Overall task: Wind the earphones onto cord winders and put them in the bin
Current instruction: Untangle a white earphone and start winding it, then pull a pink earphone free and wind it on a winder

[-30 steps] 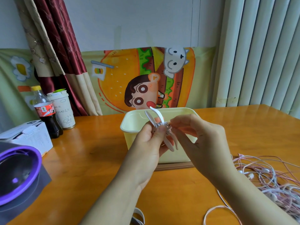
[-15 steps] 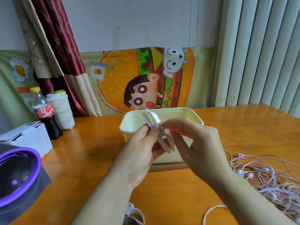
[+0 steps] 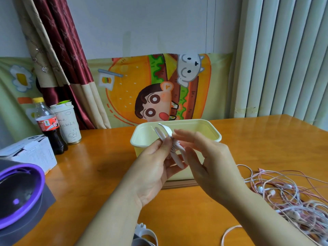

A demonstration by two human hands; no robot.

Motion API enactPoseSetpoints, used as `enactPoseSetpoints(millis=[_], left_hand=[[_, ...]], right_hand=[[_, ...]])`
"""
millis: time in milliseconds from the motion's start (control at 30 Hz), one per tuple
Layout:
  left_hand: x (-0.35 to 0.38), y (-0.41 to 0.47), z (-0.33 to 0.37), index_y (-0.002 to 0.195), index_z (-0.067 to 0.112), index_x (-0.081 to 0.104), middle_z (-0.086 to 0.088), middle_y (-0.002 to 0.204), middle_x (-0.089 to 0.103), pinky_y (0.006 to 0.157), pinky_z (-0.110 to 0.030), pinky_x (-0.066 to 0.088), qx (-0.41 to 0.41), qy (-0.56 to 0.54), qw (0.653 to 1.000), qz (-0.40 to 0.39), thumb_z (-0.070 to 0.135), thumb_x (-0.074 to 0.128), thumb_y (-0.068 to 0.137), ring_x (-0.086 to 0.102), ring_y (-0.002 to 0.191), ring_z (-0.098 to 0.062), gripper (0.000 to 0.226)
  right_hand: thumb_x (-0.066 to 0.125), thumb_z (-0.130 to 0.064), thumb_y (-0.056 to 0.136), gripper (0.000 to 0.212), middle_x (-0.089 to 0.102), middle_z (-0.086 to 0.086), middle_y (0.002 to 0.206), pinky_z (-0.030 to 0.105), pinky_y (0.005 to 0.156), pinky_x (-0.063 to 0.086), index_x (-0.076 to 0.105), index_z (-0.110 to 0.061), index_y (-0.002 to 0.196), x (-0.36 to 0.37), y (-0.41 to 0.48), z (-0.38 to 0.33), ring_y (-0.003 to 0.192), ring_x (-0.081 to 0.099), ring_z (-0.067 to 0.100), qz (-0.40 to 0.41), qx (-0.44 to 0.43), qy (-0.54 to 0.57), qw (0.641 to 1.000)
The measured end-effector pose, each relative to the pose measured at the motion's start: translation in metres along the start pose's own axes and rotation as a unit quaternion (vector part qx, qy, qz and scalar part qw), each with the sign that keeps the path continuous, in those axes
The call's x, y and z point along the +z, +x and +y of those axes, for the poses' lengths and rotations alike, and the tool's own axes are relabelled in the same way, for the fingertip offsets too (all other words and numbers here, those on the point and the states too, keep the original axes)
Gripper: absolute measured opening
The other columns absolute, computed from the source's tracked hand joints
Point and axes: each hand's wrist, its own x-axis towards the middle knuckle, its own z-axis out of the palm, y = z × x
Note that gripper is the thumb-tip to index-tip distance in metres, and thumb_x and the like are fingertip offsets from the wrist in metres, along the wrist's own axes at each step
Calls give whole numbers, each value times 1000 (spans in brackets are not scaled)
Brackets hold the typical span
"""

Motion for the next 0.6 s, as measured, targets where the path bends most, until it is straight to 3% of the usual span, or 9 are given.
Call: enactPoseSetpoints(millis=[67, 133, 233, 333, 433, 533, 600], left_hand=[[1, 1, 2, 120, 13, 63, -12, 104, 70, 72, -31, 60, -11, -33, 999, 18, 28, 42, 98, 69, 90, -20, 34], [-1, 3, 2, 123, 9, 62, -17, 111, 69, 76, -31, 61, -17, -67, 997, 44, 25, 41, 100, 67, 99, -26, 34], [-2, 4, 2, 128, 6, 58, -20, 111, 68, 78, -29, 59, -19, -95, 994, 59, 26, 42, 100, 67, 100, -27, 38], [-1, 3, 5, 129, 11, 57, -17, 121, 67, 94, -37, 52, -23, -75, 997, 27, 37, 45, 92, 62, 117, -27, 47], [-2, 3, 5, 126, 18, 59, -1, 113, 70, 100, -40, 45, -11, -17, 1000, 20, 44, 49, 83, 61, 116, -20, 51], [-10, 3, 1, 145, 26, 40, 11, 138, 53, 108, -41, 42, 6, 128, 989, 75, 41, 50, 93, 54, 124, -13, 55], [-16, 3, -3, 151, 30, 30, 12, 149, 42, 111, -41, 40, 0, 203, 975, 88, 38, 49, 98, 48, 130, -12, 57]], right_hand=[[49, -19, 93, 37, 61, -19, 120, 16, 83, 52, 52, -28, 128, -1, 1, -1, 110, 58, -5, -15, 38, 54, 998], [56, -24, 90, 33, 60, -18, 118, 15, 87, 49, 56, -25, 123, -1, 2, -2, 111, 57, -2, -11, 47, 52, 998], [67, -36, 85, 23, 63, -20, 98, 15, 74, 50, 63, -28, 105, 1, 3, -3, 93, 59, -2, -35, 75, -18, 996], [70, -28, 82, 9, 66, -16, 78, 16, 60, 48, 66, -24, 89, 1, 5, 0, 73, 60, 3, -26, 136, 5, 990], [71, -18, 82, 5, 66, -9, 67, 13, 56, 44, 68, -18, 78, -6, 17, 9, 61, 58, 4, 18, 171, 11, 985], [71, -20, 82, 10, 65, -8, 64, 10, 51, 39, 67, -18, 73, -18, 41, 29, 56, 56, 1, 65, 206, -42, 975], [70, -24, 83, 9, 67, -6, 71, 14, 53, 42, 69, -18, 77, -20, 57, 47, 64, 60, 4, 64, 231, -102, 966]])
